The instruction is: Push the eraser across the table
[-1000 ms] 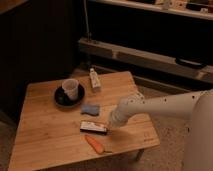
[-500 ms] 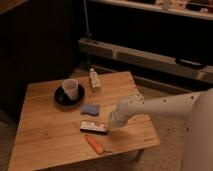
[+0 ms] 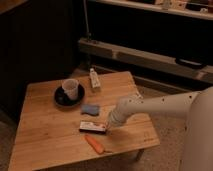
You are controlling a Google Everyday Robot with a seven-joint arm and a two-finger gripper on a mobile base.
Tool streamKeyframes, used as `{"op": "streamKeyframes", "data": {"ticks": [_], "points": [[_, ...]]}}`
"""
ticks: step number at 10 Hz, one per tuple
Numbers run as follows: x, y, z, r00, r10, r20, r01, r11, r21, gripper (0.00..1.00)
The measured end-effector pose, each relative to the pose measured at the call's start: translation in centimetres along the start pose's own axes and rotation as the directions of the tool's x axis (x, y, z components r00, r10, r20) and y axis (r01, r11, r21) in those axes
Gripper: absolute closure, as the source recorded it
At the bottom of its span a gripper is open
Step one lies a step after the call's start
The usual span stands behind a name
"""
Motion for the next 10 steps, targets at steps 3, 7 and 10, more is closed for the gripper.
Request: {"op": "streamKeyframes", "data": {"ticks": [3, 7, 10], "points": [[-1.3, 3.8, 0.3, 0.998, -0.060, 0.002, 0.060, 0.998, -0.014, 1.00], [-2.6, 7.6, 0.9, 0.991, -0.129, -0.015, 0.129, 0.991, -0.027, 1.00], [-3.1, 9.0, 1.8, 0.987, -0.157, -0.032, 0.156, 0.987, -0.036, 1.00]]}}
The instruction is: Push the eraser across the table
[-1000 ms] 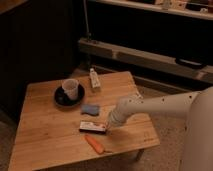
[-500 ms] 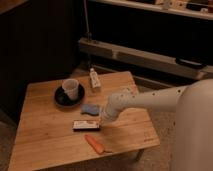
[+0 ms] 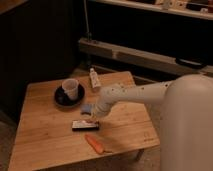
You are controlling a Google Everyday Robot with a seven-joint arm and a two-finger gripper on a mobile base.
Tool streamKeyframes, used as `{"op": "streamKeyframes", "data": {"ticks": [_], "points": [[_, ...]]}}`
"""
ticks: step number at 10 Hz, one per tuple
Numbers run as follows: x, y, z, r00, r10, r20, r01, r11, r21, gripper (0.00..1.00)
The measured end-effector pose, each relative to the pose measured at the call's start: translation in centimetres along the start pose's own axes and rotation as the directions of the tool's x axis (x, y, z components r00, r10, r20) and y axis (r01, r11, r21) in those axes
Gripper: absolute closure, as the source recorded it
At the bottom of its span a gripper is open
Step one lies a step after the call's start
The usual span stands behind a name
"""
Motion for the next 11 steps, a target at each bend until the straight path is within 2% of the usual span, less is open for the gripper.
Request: {"op": "streamKeyframes", "data": {"ticks": [4, 9, 11], "points": [[0.5, -0.4, -0.6, 1.000, 0.006, 0.011, -0.006, 1.000, 0.004, 1.00], [3.6, -5.3, -5.8, 0.990, 0.088, 0.112, -0.089, 0.996, 0.000, 1.00], [4.1, -6.3, -6.4, 0.985, 0.116, 0.128, -0.116, 0.993, -0.005, 1.00]]}}
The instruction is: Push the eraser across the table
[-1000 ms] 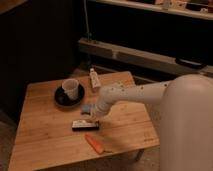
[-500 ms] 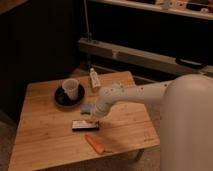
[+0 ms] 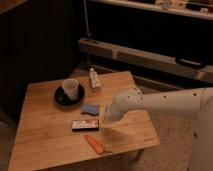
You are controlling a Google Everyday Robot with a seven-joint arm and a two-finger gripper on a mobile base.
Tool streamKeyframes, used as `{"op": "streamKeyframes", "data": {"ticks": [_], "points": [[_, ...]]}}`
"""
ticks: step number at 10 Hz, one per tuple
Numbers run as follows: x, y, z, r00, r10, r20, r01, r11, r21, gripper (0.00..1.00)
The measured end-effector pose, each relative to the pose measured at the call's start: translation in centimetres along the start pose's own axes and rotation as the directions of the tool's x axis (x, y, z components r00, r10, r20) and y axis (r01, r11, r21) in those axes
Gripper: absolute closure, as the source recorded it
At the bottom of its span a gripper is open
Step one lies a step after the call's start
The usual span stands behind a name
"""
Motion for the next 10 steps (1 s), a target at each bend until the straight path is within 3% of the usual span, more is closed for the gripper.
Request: {"op": "streamKeyframes", "data": {"ticks": [4, 10], "points": [[-0.5, -0.6, 2.0, 1.000, 0.013, -0.004, -0.013, 1.000, -0.017, 1.00], [-1.5, 0.9, 3.8, 0.999, -0.030, -0.021, 0.029, 0.999, -0.027, 1.00]]}}
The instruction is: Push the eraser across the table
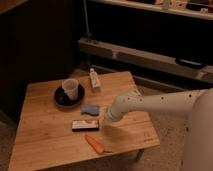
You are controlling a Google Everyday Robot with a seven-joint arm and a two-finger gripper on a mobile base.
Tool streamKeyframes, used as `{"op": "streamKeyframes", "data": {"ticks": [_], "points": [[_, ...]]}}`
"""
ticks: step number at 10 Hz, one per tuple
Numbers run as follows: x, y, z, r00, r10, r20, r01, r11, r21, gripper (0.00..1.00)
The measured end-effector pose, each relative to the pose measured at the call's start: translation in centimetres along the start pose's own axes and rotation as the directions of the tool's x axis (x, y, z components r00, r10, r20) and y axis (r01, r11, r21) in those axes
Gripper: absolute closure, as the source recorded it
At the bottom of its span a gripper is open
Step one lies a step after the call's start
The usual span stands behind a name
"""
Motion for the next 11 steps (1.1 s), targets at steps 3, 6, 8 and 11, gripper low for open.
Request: {"op": "streamKeyframes", "data": {"ticks": [3, 6, 8, 11], "points": [[-0.6, 1.2, 1.9, 0.999, -0.029, -0.031, 0.029, 1.000, 0.000, 1.00], [-0.8, 1.1, 2.5, 0.998, -0.034, -0.045, 0.034, 0.999, 0.005, 1.00], [-0.6, 1.5, 2.3, 0.998, -0.047, -0.046, 0.047, 0.999, 0.002, 1.00], [-0.1, 3.7, 2.3, 0.995, -0.091, -0.051, 0.090, 0.996, -0.021, 1.00]]}}
